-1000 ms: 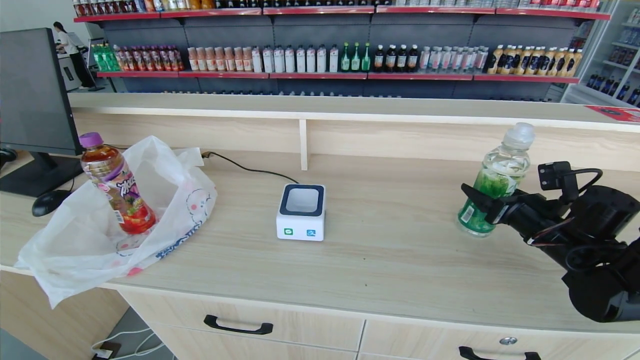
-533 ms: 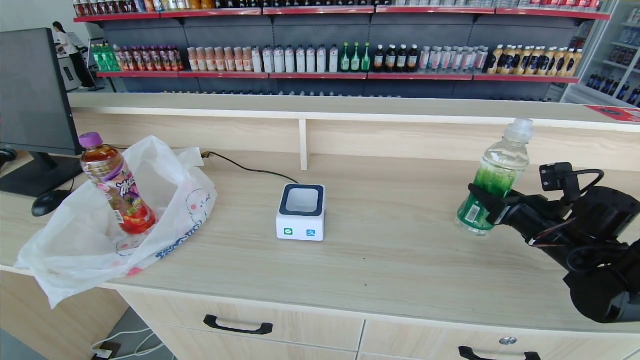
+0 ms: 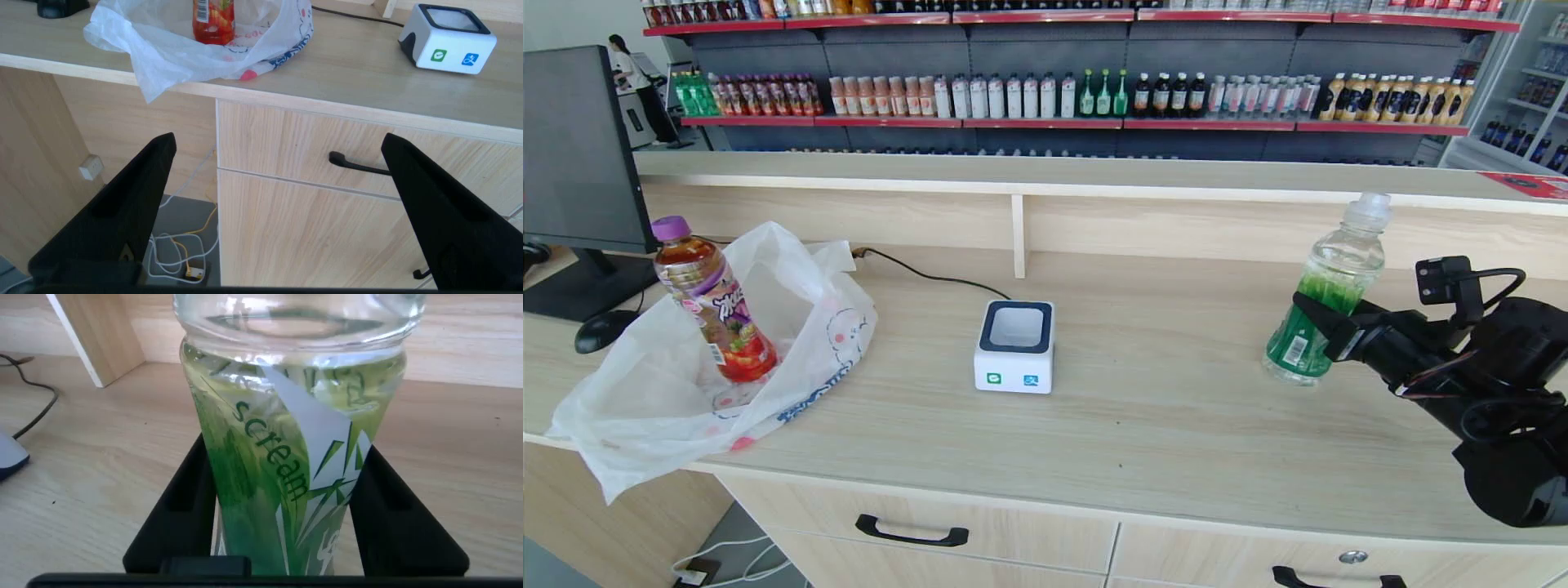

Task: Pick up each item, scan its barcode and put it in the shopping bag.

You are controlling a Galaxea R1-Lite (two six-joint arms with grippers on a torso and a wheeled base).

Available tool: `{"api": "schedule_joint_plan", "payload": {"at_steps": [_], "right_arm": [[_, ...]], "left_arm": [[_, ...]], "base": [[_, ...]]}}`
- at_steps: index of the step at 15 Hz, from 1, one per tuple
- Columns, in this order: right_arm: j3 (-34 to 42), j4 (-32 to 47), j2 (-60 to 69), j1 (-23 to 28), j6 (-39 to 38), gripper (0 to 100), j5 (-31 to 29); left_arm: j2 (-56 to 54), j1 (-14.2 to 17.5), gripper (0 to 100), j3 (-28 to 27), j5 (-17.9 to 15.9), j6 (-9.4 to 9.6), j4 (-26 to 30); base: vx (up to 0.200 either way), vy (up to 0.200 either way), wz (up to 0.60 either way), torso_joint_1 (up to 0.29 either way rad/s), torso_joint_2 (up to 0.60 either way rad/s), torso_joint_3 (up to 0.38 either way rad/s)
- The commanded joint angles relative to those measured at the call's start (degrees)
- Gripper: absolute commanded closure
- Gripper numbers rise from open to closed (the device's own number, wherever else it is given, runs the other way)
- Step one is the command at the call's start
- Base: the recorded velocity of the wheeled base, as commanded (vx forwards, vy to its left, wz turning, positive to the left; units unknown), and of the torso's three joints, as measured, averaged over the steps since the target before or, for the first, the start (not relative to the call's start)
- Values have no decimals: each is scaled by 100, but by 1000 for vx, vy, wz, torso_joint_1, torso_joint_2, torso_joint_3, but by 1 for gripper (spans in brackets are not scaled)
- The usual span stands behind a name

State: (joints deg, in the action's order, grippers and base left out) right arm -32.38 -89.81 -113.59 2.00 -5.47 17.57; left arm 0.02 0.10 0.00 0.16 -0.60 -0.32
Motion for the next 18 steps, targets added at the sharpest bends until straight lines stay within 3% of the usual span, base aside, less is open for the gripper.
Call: {"api": "schedule_joint_plan", "payload": {"at_steps": [1,12,14,18], "right_arm": [[12,-19,188,-7,2,100,1],[197,-19,795,-94,73,100,36],[337,-19,1041,-261,73,100,36],[838,-19,1726,-1395,29,100,36]], "left_arm": [[-2,-1,0,0,2,-2,-3],[-2,-1,0,0,2,7,-3],[6,-1,0,0,2,7,-3],[-2,-1,0,0,2,16,-3]], "base": [[0,0,0,0,0,0],[0,0,0,0,0,0],[0,0,0,0,0,0],[0,0,0,0,0,0]]}}
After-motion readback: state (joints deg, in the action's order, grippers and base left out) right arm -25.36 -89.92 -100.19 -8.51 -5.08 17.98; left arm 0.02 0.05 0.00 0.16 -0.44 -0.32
